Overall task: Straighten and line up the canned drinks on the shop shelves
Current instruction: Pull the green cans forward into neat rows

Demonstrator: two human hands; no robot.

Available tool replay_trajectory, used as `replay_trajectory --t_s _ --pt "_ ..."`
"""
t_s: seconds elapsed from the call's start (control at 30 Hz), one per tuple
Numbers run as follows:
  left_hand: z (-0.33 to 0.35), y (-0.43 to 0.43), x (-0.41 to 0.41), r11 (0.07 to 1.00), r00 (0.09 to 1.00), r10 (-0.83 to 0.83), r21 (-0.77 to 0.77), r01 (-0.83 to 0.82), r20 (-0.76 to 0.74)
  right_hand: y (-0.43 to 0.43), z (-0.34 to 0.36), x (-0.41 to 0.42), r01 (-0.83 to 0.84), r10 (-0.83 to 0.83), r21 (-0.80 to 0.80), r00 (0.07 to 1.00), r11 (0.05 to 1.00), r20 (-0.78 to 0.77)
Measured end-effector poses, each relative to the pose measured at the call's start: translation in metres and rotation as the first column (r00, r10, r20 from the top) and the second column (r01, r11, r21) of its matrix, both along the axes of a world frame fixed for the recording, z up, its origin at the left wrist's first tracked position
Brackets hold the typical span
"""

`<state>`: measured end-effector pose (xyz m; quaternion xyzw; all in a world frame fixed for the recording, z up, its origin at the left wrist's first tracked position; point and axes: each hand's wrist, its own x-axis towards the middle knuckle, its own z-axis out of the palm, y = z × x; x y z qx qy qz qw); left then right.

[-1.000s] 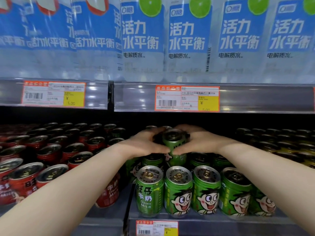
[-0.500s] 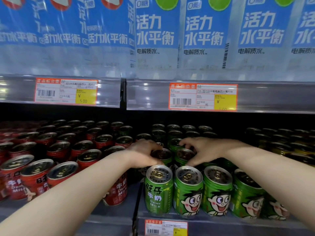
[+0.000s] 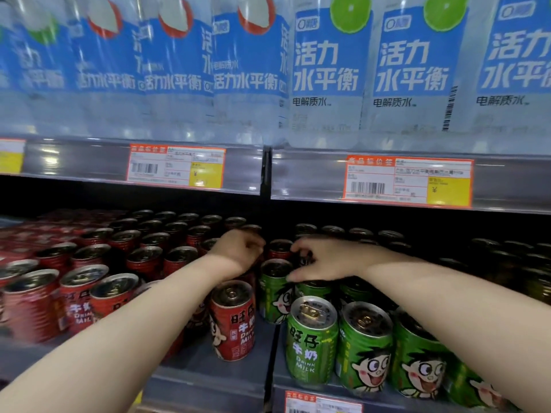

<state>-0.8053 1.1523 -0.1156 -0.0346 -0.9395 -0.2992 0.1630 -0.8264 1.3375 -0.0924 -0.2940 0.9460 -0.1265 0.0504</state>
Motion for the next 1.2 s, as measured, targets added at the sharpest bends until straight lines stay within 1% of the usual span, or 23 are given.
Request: replay_trajectory --t_s 0.07,0.13,0.2,0.23,0.27,0.33,0.43,0.47,0.5,0.53,0.63,0.7,0.77,0.9,1.0,1.1,1.2 --pt "-0.006 -0.002 0.0 1.0 1.0 0.016 0.008 -0.016 0.004 -0.023 -0.009 0.003 0.004 -0.003 0.043 1.0 0.999 -0.024" --pt "-0.009 -0.007 0.0 1.0 1.0 0.026 0.011 -0.026 -0.003 -0.039 -0.018 0.005 0.041 -0.035 0.102 0.997 0.994 -0.061" --pt "-0.01 -0.01 -0.001 0.999 0.999 0.031 0.027 -0.03 -0.024 -0.047 -0.024 0.006 0.069 -0.056 0.098 0.991 0.993 -0.122" --pt "-0.01 -0.01 -0.001 0.999 0.998 0.038 0.035 -0.036 -0.042 -0.047 -0.025 0.005 0.08 -0.07 0.061 0.987 0.995 -0.143" --pt "-0.009 -0.01 -0.001 0.998 0.997 0.041 0.042 -0.038 -0.068 -0.045 -0.025 0.005 0.092 -0.092 -0.009 0.987 0.996 -0.131" --pt "-0.006 -0.006 -0.002 0.998 0.993 0.042 0.048 -0.036 -0.115 -0.038 -0.018 0.007 0.111 -0.125 -0.188 0.99 0.976 -0.06" --pt "0.0 0.005 -0.007 0.999 0.986 0.023 0.037 -0.017 -0.163 -0.017 0.005 0.01 0.109 -0.154 -0.423 0.985 0.9 -0.074" --pt "0.002 0.011 -0.009 0.999 0.985 0.011 0.036 -0.005 -0.173 -0.007 0.012 0.01 0.084 -0.149 -0.488 0.984 0.869 -0.096" --pt "0.004 0.017 -0.01 0.999 0.985 -0.007 0.034 0.013 -0.174 0.005 0.018 0.009 0.073 -0.147 -0.516 0.983 0.853 -0.105" --pt "0.005 0.024 -0.01 0.999 0.986 -0.033 0.028 0.038 -0.164 0.016 0.023 0.008 0.086 -0.158 -0.521 0.983 0.849 -0.095" --pt "0.004 0.044 -0.011 0.991 0.989 -0.135 -0.026 0.134 -0.054 0.059 0.031 0.005 0.253 -0.288 -0.438 0.957 0.863 -0.015" --pt "0.001 0.055 -0.012 0.981 0.982 -0.186 -0.044 0.188 0.029 0.088 0.033 0.006 0.337 -0.367 -0.42 0.93 0.843 0.012" --pt "-0.001 0.062 -0.014 0.978 0.978 -0.197 -0.063 0.201 0.068 0.119 0.033 0.012 0.386 -0.411 -0.412 0.911 0.825 0.031" --pt "0.001 0.061 -0.021 0.974 0.986 -0.141 -0.167 0.153 0.085 0.159 0.022 0.02 0.396 -0.436 -0.457 0.9 0.796 0.02" --pt "0.005 0.054 -0.028 0.98 0.993 -0.094 -0.17 0.104 0.069 0.168 0.017 0.026 0.407 -0.425 -0.471 0.902 0.782 0.074" --pt "0.011 0.042 -0.031 0.989 0.999 -0.03 -0.146 0.036 0.045 0.172 0.016 0.023 0.422 -0.433 -0.414 0.898 0.807 0.073" --pt "0.013 0.028 -0.031 0.988 0.998 0.027 -0.155 -0.019 0.049 0.171 0.019 0.018 0.436 -0.47 -0.366 0.883 0.822 -0.004"
